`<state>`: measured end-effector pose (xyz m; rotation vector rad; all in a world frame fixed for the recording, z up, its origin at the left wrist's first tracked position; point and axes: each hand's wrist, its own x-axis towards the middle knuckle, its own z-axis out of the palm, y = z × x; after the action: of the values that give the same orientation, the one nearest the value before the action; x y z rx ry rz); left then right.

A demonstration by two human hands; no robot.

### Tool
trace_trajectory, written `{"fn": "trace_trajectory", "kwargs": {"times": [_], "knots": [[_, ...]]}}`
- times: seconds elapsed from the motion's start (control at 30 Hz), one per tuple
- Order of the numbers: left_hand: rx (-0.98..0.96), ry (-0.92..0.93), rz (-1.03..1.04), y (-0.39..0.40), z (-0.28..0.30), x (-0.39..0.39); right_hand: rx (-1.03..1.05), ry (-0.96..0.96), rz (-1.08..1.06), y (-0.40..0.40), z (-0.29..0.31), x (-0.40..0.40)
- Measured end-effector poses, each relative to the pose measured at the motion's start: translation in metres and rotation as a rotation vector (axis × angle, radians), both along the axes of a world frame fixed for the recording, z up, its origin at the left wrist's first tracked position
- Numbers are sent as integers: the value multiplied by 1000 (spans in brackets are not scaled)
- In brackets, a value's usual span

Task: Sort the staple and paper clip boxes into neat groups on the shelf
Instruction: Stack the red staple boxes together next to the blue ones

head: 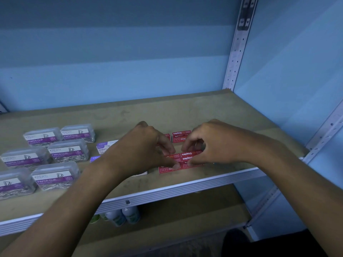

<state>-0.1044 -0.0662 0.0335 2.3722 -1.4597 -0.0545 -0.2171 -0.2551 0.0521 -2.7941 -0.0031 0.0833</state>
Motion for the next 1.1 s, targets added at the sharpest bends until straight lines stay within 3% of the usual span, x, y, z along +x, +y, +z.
{"fn": "trace_trajectory", "kwargs": {"times": [0.1,0.33,0.67,1.1], "knots": [[-108,11,42,2,3,6,68,-80,-42,-8,7,2],[-72,-370,228,1,3,12,25,-224,-112,-19,-2,20],[46,-341,287,-9,-2,15,-11,-245,-96,-18,-23,42],[-116,-353,266,-7,5,10,26,-308,-120,-19,-15,37]]}}
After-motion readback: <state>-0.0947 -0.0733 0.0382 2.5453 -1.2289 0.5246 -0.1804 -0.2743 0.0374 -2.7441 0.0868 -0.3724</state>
